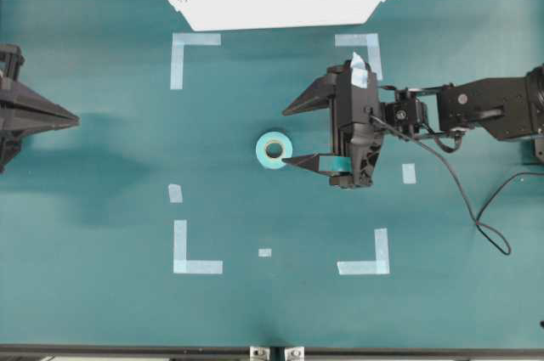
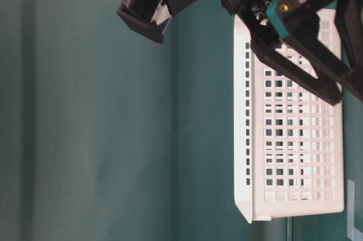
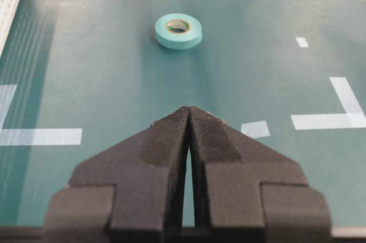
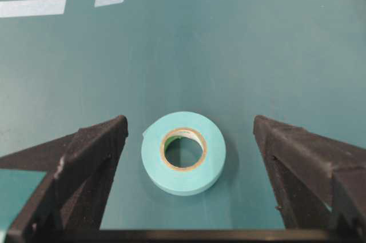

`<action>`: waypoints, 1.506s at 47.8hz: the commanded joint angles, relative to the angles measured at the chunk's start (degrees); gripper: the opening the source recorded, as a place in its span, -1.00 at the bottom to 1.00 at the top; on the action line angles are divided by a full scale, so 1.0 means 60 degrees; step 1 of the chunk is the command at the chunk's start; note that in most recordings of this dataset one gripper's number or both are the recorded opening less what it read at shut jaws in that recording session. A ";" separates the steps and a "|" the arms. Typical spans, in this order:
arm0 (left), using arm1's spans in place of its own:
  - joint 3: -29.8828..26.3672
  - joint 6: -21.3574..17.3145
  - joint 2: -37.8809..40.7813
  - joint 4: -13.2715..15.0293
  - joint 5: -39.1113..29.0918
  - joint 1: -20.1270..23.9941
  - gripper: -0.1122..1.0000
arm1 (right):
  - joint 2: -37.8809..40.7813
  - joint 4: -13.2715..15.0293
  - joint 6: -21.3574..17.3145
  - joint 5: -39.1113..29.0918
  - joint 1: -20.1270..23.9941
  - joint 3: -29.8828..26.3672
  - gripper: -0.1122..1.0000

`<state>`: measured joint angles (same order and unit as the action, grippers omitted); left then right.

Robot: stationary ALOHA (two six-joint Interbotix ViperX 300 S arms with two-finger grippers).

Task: Put the tape in the middle into the white basket.
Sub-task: 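Lower the open right gripper around the blue tape roll, then close the right gripper on the tape roll's edge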

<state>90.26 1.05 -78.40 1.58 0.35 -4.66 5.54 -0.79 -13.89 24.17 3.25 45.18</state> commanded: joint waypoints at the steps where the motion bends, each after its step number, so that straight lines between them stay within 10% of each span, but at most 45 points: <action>1: -0.0117 0.0000 0.0088 0.0015 0.0088 -0.0015 -0.99 | -0.0015 -0.0015 -0.0029 0.0059 0.0044 -0.0234 0.94; 72: -0.0117 0.0000 0.0088 0.0015 0.0088 0.0044 -0.99 | 0.1348 -0.0015 -0.0410 -0.0205 0.0117 -0.0864 0.94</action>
<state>90.26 1.05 -78.31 1.58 0.26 -4.66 14.41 -0.79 -16.17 22.68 3.69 40.96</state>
